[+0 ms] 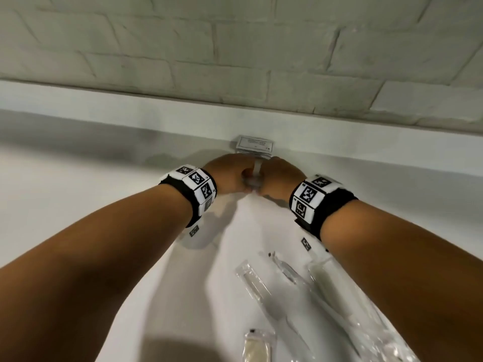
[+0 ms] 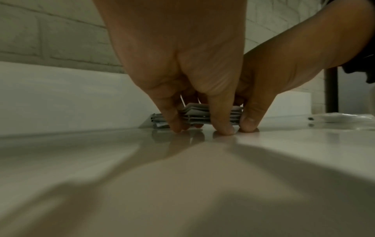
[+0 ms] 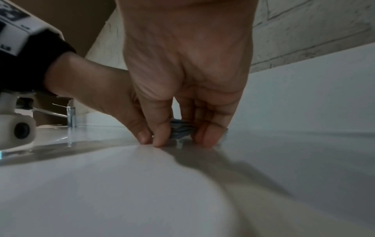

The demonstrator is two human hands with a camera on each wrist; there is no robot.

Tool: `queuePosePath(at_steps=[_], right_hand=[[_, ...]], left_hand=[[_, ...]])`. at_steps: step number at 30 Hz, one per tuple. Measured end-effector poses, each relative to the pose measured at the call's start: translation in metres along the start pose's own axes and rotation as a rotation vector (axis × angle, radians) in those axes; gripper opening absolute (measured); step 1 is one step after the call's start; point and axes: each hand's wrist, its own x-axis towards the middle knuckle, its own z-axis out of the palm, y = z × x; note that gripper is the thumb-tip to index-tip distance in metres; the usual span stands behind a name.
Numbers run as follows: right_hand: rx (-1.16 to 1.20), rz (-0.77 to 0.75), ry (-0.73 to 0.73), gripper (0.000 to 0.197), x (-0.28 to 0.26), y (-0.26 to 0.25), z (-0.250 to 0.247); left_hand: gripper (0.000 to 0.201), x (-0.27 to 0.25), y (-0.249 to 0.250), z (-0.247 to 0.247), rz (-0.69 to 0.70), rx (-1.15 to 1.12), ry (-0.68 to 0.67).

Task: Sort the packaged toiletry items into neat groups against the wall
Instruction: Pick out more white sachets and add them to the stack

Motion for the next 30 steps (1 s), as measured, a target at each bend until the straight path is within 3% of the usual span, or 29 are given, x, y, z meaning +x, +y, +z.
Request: queuePosePath(at_steps=[3,6,9,14,19,25,30], right_hand=[[0.020,-0.014,0.015,0.039,0.017,0.002,-0.004],[-0.005,0.023,-0.016,0.042,0.028,0.002,-0.004],[-0.002,0.028,-0.049,0.052,0.032,0.001,-0.002],[-0.002,0.061,-0.047,0.047,0.038,0.001,0.002],[0.006,0.081,-0.046,0.057,0.039,0.002,0.003],[0.010,0.116,-0.015,0.058,0.037,0.003,0.007],[0.012,0.132,-0.016,0.060,0.035,0.002,0.005]], left_hand=[[0.049,0.014,-0.005,-0.008,-0.004,-0.099,-0.037],[0.022,0.021,-0.006,-0.016,-0.028,0.013,-0.108],[0.028,0.025,-0.008,-0.016,-0.053,0.038,-0.143],[0.018,0.022,-0.004,-0.018,-0.027,0.114,-0.120],[0.034,0.021,0.001,-0.022,-0.044,0.129,-0.119],[0.029,0.021,0.001,-0.023,-0.065,0.130,-0.118],[0.037,0.021,0.002,-0.023,-0.063,0.140,-0.115]])
